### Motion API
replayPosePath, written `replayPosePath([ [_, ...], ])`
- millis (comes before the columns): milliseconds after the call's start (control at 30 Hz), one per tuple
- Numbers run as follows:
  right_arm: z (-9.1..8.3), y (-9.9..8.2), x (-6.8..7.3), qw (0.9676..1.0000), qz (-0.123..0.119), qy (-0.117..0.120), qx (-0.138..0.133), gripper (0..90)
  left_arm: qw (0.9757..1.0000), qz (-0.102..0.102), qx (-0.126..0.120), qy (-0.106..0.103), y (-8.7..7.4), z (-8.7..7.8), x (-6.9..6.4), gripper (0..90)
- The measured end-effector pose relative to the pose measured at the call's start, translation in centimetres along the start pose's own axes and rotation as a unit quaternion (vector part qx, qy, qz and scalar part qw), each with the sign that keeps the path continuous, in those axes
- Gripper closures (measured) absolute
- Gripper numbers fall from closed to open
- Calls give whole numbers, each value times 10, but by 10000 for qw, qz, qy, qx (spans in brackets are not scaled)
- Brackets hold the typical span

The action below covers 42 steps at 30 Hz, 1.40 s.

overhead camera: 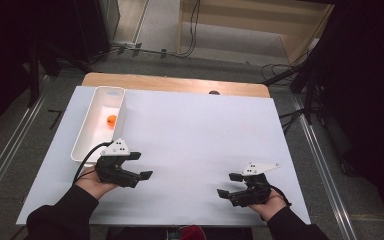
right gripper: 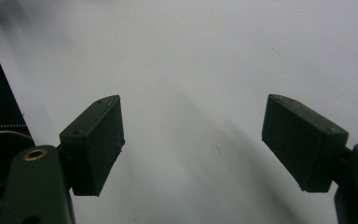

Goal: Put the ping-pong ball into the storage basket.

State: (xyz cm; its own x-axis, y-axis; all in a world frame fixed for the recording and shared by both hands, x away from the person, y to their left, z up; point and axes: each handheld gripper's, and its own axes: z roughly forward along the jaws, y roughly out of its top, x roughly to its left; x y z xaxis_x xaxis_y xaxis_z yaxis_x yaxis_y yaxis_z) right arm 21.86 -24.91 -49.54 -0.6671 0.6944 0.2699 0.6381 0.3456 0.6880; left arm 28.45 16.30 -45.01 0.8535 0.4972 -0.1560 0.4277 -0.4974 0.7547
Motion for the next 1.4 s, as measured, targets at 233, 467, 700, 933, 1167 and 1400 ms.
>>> replayPosePath([
  [233, 0, 0, 0, 10000, 16, -3, -11, 195, 9999, -85, -2, 84, -9, -2, 1, 218],
  [467, 0, 0, -1, 10000, 15, -16, -35, 195, 9997, -73, 44, 222, -16, -3, -2, 218],
  [700, -1, 0, -1, 10000, -6, -28, -39, 195, 9996, -43, 42, 281, -22, -5, -6, 217],
  [933, -1, 0, -1, 10000, 15, -26, -23, 195, 9998, -33, 96, 193, -28, -6, -7, 218],
  [1167, -1, 0, -1, 10000, 10, -29, -28, 195, 9998, -46, 66, 191, -33, -9, -8, 218],
  [1400, -1, -1, -1, 10000, 9, -31, -27, 195, 9998, -74, 49, 199, -36, -11, -7, 218],
])
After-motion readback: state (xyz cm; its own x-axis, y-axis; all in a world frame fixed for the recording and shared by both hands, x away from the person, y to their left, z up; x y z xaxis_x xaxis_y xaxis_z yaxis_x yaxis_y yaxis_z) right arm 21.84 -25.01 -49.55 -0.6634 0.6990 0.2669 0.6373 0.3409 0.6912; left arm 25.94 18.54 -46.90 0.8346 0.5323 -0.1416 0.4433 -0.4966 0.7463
